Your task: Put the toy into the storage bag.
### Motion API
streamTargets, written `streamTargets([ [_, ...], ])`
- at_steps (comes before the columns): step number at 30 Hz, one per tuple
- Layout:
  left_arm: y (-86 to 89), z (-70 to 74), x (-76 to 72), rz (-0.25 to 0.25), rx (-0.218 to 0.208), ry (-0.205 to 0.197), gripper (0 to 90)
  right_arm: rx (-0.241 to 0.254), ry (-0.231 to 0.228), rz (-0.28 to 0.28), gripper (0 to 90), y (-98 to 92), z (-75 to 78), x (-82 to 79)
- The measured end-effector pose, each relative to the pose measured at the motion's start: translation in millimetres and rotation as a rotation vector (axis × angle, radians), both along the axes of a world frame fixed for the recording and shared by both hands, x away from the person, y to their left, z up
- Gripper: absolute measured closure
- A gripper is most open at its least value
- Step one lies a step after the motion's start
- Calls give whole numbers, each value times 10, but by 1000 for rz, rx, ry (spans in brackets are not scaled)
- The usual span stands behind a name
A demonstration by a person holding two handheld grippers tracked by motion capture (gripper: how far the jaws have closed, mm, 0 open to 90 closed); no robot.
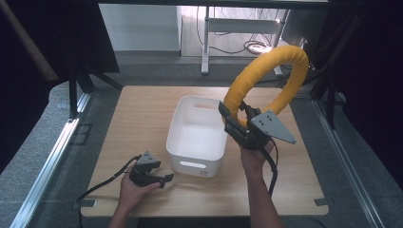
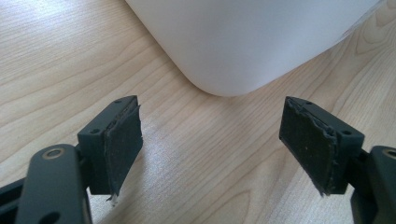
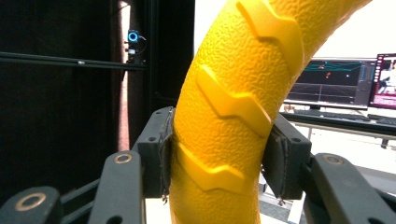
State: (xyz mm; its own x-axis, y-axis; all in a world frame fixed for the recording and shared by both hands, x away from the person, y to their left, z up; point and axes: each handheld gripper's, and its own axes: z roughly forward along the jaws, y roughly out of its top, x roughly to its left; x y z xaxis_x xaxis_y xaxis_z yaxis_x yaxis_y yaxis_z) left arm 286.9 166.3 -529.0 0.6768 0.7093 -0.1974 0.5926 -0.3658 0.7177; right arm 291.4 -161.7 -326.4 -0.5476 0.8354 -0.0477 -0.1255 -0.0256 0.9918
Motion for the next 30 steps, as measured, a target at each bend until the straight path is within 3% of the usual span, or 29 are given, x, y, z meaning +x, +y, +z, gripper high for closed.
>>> streamTargets([
  [17,9,9,-1,-3,0,2,214,-35,-28,60,500,328,251,-5],
  [30,37,14,2,-1,-3,-1,213,-60,-14,124,499,635,254,57],
])
